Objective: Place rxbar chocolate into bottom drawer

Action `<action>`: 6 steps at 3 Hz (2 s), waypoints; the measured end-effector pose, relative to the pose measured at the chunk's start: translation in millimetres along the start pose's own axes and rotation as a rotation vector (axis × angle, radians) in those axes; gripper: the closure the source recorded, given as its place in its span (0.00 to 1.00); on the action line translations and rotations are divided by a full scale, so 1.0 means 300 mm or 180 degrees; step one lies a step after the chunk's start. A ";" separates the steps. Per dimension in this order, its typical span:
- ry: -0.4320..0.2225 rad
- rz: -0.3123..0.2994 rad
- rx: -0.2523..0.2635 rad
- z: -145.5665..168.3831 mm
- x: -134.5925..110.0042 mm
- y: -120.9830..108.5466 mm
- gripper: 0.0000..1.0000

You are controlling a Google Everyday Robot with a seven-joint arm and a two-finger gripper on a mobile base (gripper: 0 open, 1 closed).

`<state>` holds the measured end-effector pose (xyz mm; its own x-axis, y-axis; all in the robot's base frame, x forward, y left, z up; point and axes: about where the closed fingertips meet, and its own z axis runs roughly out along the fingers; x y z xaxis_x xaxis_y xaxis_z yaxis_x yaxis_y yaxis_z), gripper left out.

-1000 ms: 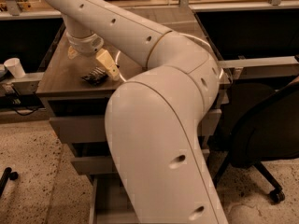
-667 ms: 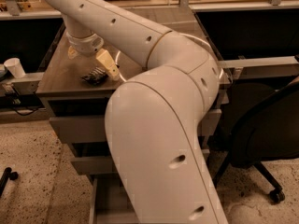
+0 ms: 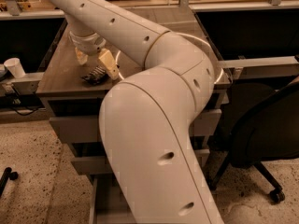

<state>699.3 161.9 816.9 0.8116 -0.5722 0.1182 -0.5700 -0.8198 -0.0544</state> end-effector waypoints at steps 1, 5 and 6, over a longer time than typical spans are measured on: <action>0.0000 0.0000 0.0000 0.000 0.000 0.000 0.46; 0.0000 0.0000 0.0001 -0.029 0.004 -0.001 1.00; 0.0023 0.0033 0.0031 -0.049 0.013 0.004 1.00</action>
Offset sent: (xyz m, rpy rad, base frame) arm 0.0000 0.0000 0.0000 0.0000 0.0000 0.0000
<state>699.9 159.0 832.0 0.8047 -0.5805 0.1246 -0.5771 -0.8140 -0.0653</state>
